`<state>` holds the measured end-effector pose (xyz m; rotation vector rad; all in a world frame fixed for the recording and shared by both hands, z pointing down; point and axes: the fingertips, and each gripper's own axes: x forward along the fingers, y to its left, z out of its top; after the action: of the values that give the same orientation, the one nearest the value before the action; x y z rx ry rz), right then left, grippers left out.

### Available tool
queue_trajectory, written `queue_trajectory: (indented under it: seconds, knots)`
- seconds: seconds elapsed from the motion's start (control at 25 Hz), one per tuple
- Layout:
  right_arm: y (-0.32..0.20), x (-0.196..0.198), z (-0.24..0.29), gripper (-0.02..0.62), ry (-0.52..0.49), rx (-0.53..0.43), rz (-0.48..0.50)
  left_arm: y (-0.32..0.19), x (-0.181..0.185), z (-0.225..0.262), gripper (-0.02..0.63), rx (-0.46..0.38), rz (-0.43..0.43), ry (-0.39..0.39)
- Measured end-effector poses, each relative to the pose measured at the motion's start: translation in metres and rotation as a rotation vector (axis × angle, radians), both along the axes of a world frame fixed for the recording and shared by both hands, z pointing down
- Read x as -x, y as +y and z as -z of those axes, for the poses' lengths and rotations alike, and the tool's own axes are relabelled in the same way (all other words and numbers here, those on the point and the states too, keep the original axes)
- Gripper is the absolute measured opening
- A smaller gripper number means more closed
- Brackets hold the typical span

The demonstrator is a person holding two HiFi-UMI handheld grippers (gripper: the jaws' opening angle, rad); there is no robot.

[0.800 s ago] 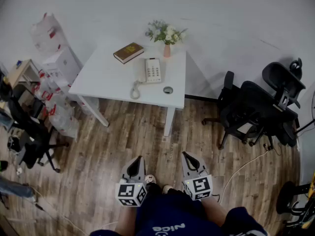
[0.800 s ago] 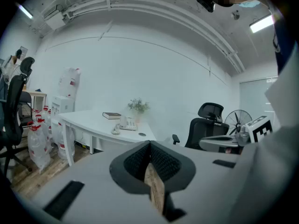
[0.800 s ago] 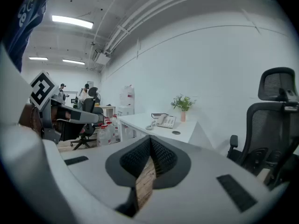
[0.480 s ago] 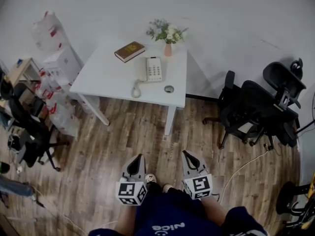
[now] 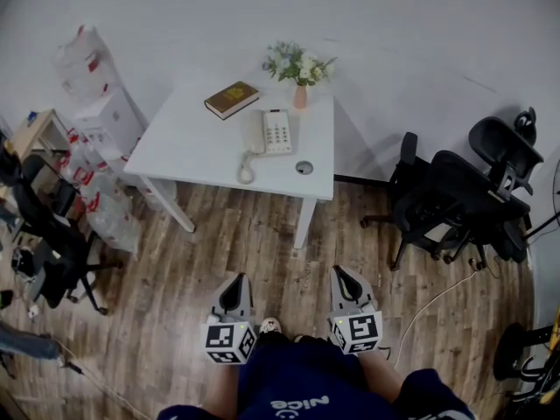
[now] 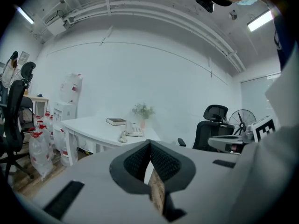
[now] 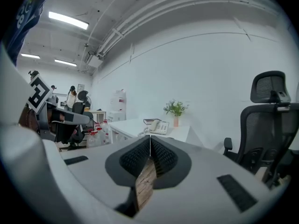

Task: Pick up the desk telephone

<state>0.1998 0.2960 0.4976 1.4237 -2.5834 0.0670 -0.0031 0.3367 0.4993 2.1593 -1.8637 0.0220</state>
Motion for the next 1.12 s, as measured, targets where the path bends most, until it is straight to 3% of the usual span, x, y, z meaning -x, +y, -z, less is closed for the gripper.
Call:
queue_trajectory:
  seconds: [0.48,0.8,1.12]
  knots:
    - [-0.035,0.044,0.003,0.025,-0.005,-0.028,-0.033,-0.05,0.045,0.008,0.017,-0.05,-0.042,0.004]
    - [-0.056,0.05,-0.016,0.025,-0.007,0.04,-0.043,-0.079,0.049,0.002,0.017,-0.019,-0.063,0.009]
    - [-0.127,0.056,-0.028,0.025,-0.016,0.069,0.013,-0.136,0.049,-0.007,0.017,0.022,-0.027,-0.005]
